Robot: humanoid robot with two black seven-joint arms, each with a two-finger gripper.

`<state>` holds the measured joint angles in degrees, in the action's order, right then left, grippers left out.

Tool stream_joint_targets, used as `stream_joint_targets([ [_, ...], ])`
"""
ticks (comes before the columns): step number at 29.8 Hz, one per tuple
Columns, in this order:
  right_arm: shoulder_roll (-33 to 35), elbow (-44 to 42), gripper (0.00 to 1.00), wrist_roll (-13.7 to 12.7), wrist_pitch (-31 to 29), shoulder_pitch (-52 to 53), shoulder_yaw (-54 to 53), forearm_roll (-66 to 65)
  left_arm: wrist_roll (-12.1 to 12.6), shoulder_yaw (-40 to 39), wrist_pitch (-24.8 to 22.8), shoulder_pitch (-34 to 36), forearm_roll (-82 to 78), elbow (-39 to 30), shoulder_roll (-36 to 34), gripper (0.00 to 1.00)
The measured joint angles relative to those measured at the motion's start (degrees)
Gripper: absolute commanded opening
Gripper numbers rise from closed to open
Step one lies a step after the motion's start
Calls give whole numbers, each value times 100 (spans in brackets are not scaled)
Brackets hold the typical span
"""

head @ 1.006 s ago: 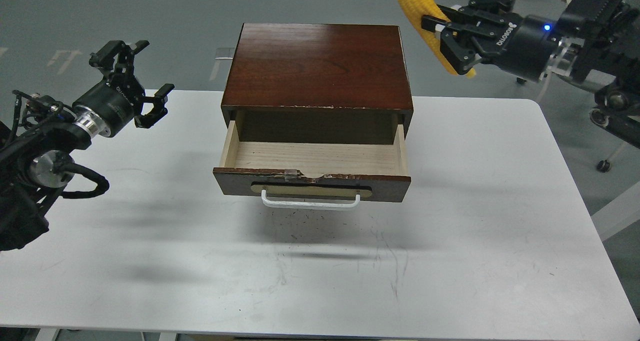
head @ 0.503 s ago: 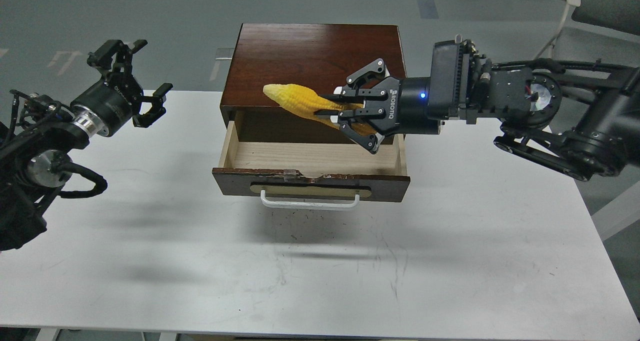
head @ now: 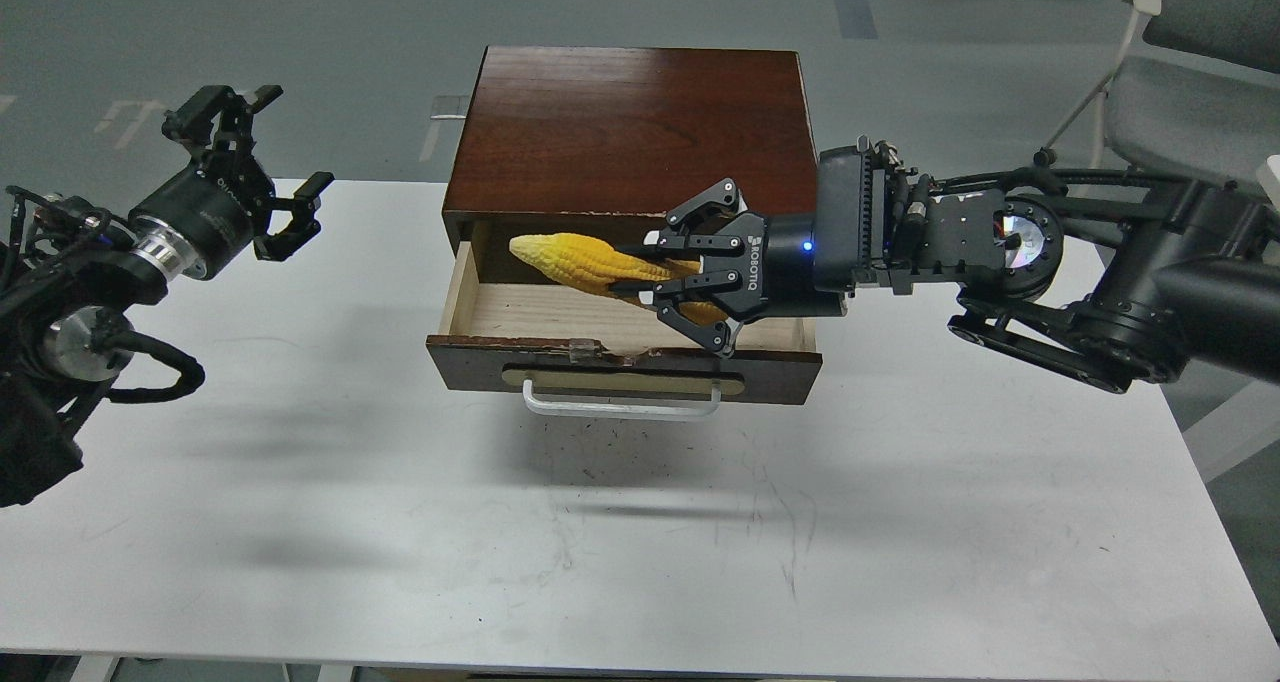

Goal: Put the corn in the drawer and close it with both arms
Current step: 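Lower the corn into the open drawer and open the right gripper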

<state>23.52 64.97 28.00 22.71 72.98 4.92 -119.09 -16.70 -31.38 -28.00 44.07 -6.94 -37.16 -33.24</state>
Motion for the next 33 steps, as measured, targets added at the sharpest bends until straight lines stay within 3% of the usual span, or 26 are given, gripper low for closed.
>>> stream_joint_targets([
  [7, -117, -10, 93, 0, 31, -44, -3, 8, 0, 0, 0, -13, 0, -1, -58, 98],
  [26, -127, 95, 96, 0, 54, -64, -75, 123, 0, -5, 0, -76, 5, -2, -84, 98],
  [33, -133, 138, 96, 0, 37, -69, -184, 1068, 0, -6, 0, -104, 9, -2, -91, 98],
])
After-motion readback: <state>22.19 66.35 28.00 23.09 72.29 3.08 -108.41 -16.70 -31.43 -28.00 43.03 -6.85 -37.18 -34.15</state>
